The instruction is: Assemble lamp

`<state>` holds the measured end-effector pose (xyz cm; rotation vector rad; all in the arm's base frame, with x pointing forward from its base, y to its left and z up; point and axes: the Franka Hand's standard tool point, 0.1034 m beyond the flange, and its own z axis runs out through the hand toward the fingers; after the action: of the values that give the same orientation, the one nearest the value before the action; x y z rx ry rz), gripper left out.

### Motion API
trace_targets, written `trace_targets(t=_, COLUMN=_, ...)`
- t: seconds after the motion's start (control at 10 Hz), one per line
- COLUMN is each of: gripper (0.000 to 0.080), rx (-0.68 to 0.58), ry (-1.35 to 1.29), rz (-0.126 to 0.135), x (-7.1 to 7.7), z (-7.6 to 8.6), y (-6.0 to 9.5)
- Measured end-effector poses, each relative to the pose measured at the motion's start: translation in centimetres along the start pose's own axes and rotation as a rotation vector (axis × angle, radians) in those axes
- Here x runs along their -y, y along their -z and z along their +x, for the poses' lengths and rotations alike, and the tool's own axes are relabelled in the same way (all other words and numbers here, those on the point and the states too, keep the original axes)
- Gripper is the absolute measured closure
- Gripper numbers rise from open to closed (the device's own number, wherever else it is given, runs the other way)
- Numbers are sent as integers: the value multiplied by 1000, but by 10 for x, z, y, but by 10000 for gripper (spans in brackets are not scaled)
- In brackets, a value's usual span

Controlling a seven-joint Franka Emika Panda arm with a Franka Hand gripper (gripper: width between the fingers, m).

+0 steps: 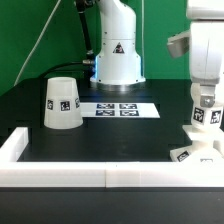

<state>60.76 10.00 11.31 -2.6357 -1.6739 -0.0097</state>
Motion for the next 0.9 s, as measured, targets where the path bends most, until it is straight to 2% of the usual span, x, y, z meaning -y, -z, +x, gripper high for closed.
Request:
trace_targets(t=0.4, gripper=223, rx=-34, ry=-453, rz=4, x=-3, z=-4, y=0)
trace_targets(t=0.9, gripper=222, rx=-40, ry=-788, rz=5, x=-3, z=-4, y=-1)
